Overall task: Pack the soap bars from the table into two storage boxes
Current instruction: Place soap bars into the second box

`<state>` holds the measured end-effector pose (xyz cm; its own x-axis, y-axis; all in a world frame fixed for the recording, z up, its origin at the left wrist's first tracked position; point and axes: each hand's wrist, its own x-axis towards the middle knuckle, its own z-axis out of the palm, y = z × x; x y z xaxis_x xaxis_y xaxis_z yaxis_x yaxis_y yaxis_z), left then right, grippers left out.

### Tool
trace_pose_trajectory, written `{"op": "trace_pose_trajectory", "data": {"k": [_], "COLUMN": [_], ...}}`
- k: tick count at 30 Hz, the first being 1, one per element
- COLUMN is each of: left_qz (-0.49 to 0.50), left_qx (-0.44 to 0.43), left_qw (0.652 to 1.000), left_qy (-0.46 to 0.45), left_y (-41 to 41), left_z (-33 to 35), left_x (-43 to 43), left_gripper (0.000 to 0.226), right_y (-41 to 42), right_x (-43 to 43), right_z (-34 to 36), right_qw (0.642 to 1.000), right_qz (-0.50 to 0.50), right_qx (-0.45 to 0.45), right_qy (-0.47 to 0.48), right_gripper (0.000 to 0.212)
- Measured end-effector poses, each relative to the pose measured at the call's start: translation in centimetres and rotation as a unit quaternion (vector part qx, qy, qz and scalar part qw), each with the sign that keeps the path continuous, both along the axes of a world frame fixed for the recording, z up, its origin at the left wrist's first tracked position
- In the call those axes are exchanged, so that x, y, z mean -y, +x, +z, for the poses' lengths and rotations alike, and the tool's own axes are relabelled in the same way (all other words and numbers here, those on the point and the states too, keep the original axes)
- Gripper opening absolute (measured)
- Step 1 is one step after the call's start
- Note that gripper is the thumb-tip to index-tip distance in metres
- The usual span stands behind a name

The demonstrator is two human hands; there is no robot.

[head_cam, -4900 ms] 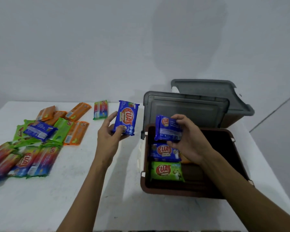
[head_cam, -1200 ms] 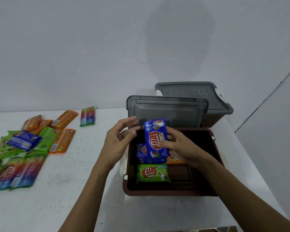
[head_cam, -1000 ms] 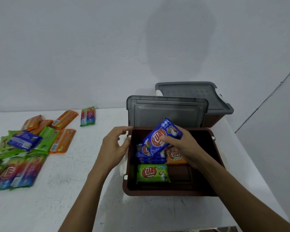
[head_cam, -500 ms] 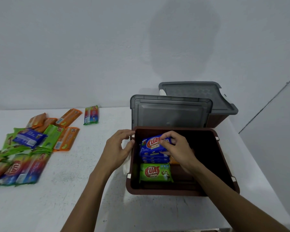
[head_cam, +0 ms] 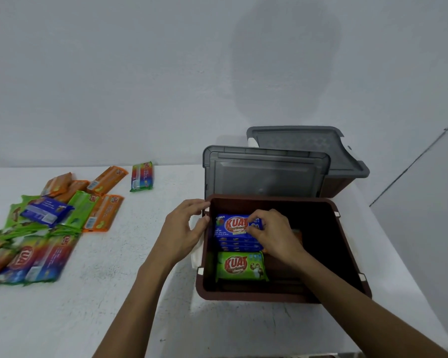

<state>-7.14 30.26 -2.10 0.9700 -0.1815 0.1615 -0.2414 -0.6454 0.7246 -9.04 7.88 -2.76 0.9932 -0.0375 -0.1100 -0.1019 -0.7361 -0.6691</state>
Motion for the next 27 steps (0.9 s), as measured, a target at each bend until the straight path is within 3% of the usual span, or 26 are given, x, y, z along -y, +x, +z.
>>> {"op": "trace_pose_trajectory", "data": {"k": [12, 17, 24, 27], "left_qz": [-0.014, -0.024, 0.028, 0.062], "left_qx": [-0.004, -0.021, -0.026, -0.033], "left_qw": [1.0, 0.999, 0.999, 0.997], "left_qy": [-0.008, -0.009, -0.015, -0.02], "left_y": [-0.3, -1.0, -1.6, -1.7], "left_z": [-0.7, -0.8, -0.7, -0.8], "left_x": [-0.3, -1.3, -6.5, -9.9], "left_gripper": [0.037, 0.036, 0.031, 0.03], "right_y": [0.2, 0.4, 2.8, 4.2], "right_x": [0.5, -0.6, -6.2, -9.5], "right_z": [0.7, 3.1, 6.1, 6.0], "right_qw": [0.994, 0.984, 0.979, 0.978], "right_qz": [0.065, 0.051, 0.109, 0.137], "right_qx": [-0.01, 0.066, 0.16, 0.157], "right_qy": [-0.087, -0.158, -0.065, -0.008], "right_gripper": [0.026, 0.032, 0.02, 0.021]}}
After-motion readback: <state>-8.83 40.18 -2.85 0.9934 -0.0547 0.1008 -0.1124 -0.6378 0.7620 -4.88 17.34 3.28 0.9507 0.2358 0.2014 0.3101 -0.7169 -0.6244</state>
